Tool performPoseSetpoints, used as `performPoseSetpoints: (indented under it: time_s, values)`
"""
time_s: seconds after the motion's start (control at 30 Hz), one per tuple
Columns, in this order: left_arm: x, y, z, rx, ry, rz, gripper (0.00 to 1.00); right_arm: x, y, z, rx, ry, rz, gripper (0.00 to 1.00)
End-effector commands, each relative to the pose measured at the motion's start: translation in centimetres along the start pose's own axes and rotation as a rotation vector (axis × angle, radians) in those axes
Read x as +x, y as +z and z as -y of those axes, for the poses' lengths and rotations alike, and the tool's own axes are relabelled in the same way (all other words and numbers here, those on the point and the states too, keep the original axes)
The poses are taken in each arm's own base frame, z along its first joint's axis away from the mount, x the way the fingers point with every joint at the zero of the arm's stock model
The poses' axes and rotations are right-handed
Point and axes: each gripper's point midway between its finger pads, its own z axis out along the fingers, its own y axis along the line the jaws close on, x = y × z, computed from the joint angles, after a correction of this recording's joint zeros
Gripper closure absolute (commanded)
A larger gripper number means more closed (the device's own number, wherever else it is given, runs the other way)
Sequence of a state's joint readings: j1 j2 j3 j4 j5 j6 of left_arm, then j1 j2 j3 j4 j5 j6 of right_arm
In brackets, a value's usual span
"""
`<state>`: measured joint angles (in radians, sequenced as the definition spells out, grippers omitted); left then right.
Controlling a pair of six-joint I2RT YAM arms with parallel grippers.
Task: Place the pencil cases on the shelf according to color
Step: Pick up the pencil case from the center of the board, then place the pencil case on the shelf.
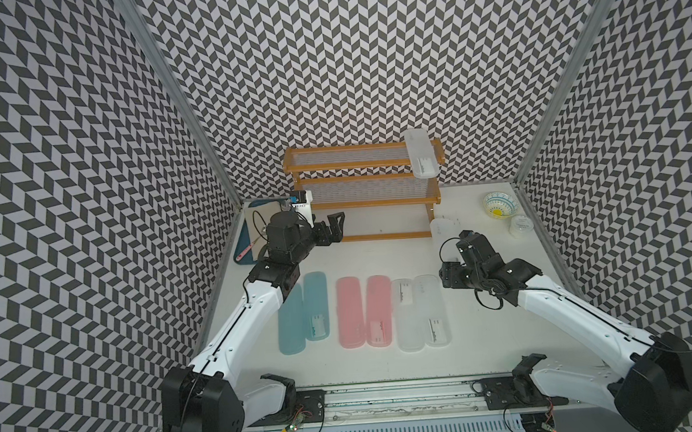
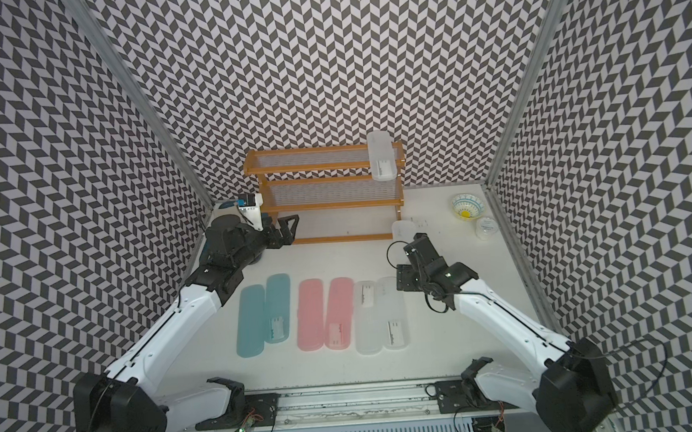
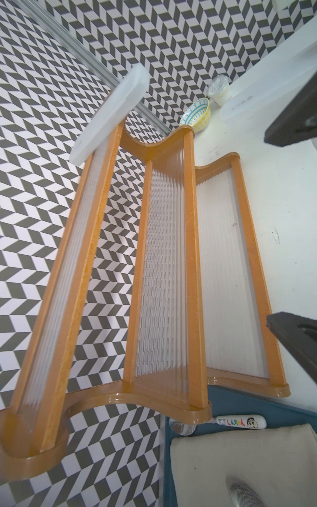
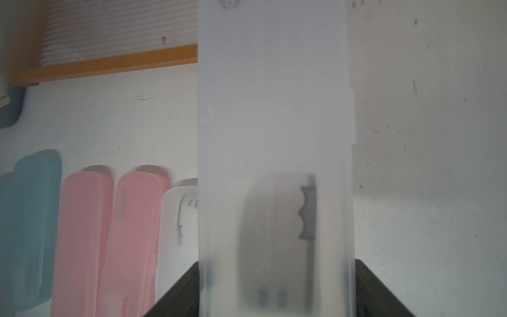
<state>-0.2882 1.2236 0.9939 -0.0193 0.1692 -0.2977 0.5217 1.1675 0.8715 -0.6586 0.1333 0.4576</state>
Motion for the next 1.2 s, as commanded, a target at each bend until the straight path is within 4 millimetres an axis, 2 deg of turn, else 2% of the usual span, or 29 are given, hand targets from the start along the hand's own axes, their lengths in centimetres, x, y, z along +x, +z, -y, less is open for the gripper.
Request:
performPoseSetpoints:
  time_s: [0.0,0.23,0.3,0.37,0.47,0.57,0.63,0.73,0.83,1.17]
  values:
    - [-4.4,-1.2,1.7,0.041,0.016,0.133,0.0,-1.4,-1.5,-1.9,-0.046,-0.066,0.039,0.35]
    - [-8.0,1.4,0.8,-0.002,0.031,0.134,0.01,-3.3,-4.3,-7.0,-0.176,-0.106,0.117,0.34]
    - [-8.3,2.0,0.3,-0.009,0.042,0.129,0.0,-3.7,-4.8,-8.7,-0.214,-0.119,0.128,0.33]
    - [-8.0,2.5,-0.3,-0.001,0.05,0.126,0.0,-4.6,-5.3,-10.3,-0.252,-0.124,0.147,0.32]
    - [-6.6,3.3,-1.0,0.021,0.047,0.089,0.0,-6.9,-6.1,-12.0,-0.284,-0.109,0.198,0.31]
    - [-4.6,3.8,-1.9,0.006,0.046,0.051,0.0,-10.0,-6.9,-13.5,-0.297,-0.112,0.283,0.32]
    - [-4.4,3.7,-2.1,-0.008,0.049,0.046,0.01,-11.8,-7.0,-14.6,-0.301,-0.127,0.323,0.31]
    - [-4.5,3.3,-2.5,-0.036,0.075,0.044,0.0,-14.0,-6.3,-15.8,-0.275,-0.133,0.348,0.32]
    - [-3.8,2.9,-3.1,-0.07,0.066,0.038,0.01,-16.4,-5.7,-16.9,-0.244,-0.142,0.373,0.31]
    - [-3.2,3.1,-2.3,-0.034,0.056,0.025,0.01,-25.3,-4.3,-17.0,-0.189,-0.07,0.483,0.31]
